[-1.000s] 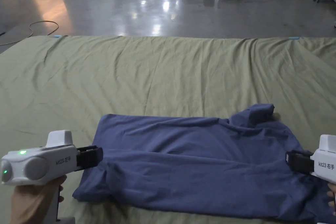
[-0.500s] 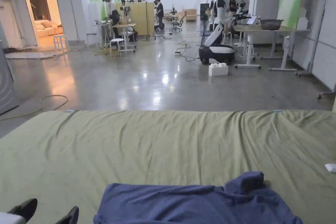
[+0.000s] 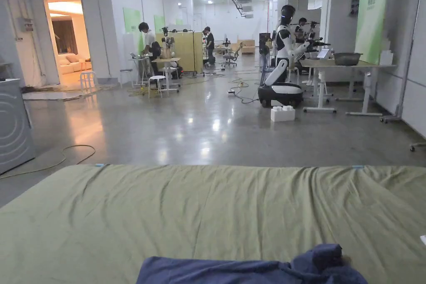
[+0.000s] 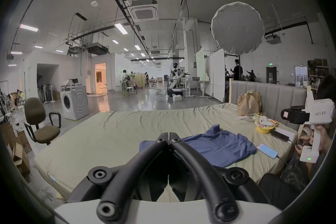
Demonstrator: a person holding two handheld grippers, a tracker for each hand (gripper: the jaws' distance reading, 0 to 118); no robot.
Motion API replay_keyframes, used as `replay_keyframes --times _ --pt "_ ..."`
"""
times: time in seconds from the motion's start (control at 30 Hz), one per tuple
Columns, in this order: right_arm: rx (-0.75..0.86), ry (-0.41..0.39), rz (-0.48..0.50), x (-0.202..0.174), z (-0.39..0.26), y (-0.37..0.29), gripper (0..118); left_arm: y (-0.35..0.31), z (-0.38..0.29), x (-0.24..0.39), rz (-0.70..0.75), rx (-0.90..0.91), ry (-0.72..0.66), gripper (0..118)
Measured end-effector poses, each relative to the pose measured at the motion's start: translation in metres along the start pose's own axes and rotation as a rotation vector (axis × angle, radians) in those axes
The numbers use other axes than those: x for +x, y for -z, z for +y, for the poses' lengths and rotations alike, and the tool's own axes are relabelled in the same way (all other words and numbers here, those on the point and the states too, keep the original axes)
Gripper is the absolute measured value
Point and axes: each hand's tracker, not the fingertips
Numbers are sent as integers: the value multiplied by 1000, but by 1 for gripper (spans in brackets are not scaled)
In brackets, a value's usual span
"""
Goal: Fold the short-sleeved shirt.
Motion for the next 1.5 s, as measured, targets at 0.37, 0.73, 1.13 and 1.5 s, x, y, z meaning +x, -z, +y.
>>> replay_keyframes --times 0.37,0.73,1.13,1.5 --pt "-102 45 44 10 -25 14 0 132 -65 -62 -14 -342 -238 7" --pt "-295 39 -10 23 -62 18 0 307 -198 -101 140 -735 -367 56" --pt "-446 87 4 65 -88 132 15 315 -206 -49 120 -798 72 8" --pt "-643 -19 -97 100 -155 261 40 304 -209 -60 108 -749 85 8"
